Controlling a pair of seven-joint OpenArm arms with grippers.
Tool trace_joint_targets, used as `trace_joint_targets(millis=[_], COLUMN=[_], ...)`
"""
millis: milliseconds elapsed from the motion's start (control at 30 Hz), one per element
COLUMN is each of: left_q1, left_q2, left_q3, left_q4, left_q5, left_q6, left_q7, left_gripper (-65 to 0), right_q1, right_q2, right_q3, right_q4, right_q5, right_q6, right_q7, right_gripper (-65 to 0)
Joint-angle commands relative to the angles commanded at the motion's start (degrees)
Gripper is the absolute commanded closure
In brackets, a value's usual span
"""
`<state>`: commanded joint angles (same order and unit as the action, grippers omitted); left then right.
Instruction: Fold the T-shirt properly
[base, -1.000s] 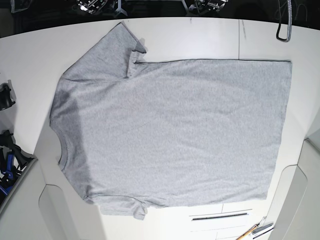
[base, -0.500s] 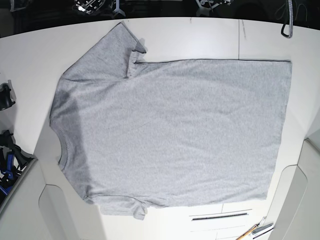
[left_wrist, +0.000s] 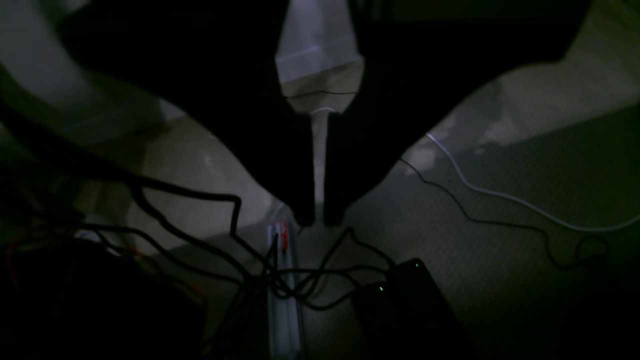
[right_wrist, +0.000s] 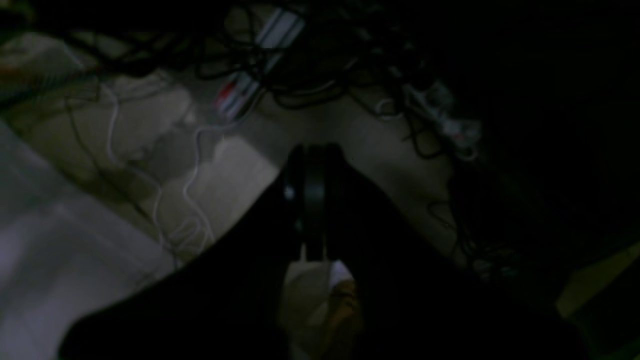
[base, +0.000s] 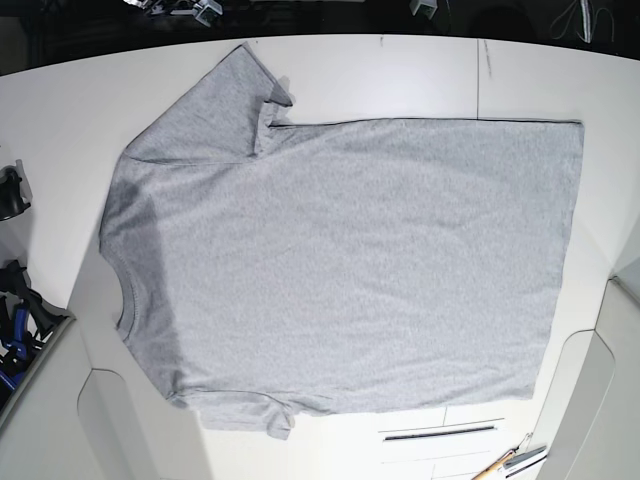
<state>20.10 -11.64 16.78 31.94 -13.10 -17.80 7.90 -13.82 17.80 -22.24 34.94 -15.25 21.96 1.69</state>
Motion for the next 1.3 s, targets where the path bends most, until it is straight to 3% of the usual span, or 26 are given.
trace_joint_targets(millis=[133, 267, 433, 467, 533, 700, 933, 1133, 1300], left_q1=[3.34, 7.08, 12.46, 13.66, 16.37, 24.79, 36.33, 45.72, 50.18], left_q2=[0.0, -0.02, 0.0, 0.02, 0.0, 0.0, 0.02, 0.0, 0.0], left_q3=[-0.04, -2.45, -10.51, -12.13, -15.08, -21.94, -29.33, -36.28, -42.62], left_q4=[3.34, 8.48, 15.91, 17.53, 20.98, 31.01, 47.63, 61.0, 69.55], left_q5=[-0.02, 0.02, 0.0, -0.02, -0.11, -6.25, -9.42, -10.97, -13.09], left_q6=[0.0, 0.0, -0.02, -0.59, -4.09, -9.03, -9.03, -9.01, -9.03], left_q7=[0.0, 0.04, 0.04, 0.07, 0.07, 2.75, 4.66, 5.68, 5.68], left_gripper=[-4.3, -4.3, -4.3, -4.3, -4.3, -4.3, -4.3, -4.3, -4.3], right_q1=[-4.22, -8.52, -13.7, -14.78, -17.27, -23.87, -31.78, -34.64, -34.6], right_q2=[3.26, 6.08, 9.7, 10.69, 12.83, 18.69, 26.21, 29.14, 29.14], right_q3=[0.0, 0.0, 0.0, 0.0, 0.0, 0.0, 0.7, 7.28, 15.06], right_q4=[5.14, 10.99, 18.95, 20.72, 24.65, 36.13, 53.11, 65.35, 71.45], right_q5=[3.91, 3.91, 5.33, 7.15, 10.99, 12.92, 13.7, 25.7, 34.58], right_q6=[0.0, 1.2, 6.73, 7.48, 8.55, 8.5, 8.5, 8.52, 8.55], right_q7=[-0.02, -0.02, -0.02, -0.02, -0.02, -0.04, -0.9, -7.74, -7.98], right_gripper=[0.0, 0.0, 0.0, 0.0, 0.0, 0.0, 0.0, 0.0, 0.0])
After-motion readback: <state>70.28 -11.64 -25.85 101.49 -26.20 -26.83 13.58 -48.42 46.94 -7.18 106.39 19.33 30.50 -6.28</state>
